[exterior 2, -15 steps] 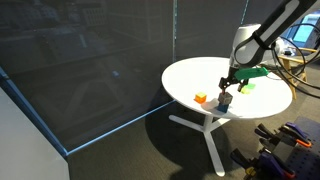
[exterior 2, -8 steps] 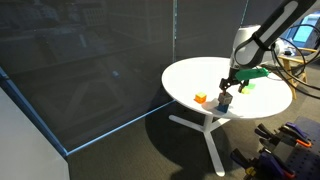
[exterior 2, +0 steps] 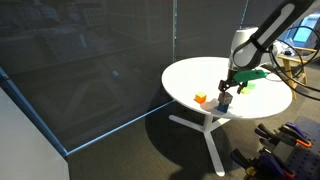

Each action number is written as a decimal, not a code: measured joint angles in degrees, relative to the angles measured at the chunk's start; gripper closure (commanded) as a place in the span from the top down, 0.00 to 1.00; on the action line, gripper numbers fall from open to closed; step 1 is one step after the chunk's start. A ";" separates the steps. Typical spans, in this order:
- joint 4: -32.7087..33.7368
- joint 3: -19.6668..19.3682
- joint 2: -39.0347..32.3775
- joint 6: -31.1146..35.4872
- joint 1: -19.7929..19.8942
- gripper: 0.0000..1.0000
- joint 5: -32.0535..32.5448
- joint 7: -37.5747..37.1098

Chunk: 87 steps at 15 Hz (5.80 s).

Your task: Put the grey block on the table

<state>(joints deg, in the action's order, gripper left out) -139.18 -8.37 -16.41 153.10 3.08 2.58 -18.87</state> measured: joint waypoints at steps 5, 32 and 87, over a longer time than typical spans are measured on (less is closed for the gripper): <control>0.59 0.00 -0.10 -0.04 -0.45 1.00 0.00 0.00; 4.20 -0.70 -6.32 -0.12 -0.59 0.33 0.00 0.00; 5.55 -6.36 -8.42 0.71 7.22 0.30 -5.90 1.59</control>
<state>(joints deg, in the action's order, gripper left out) -133.63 -14.73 -24.83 153.81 10.30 -3.33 -17.29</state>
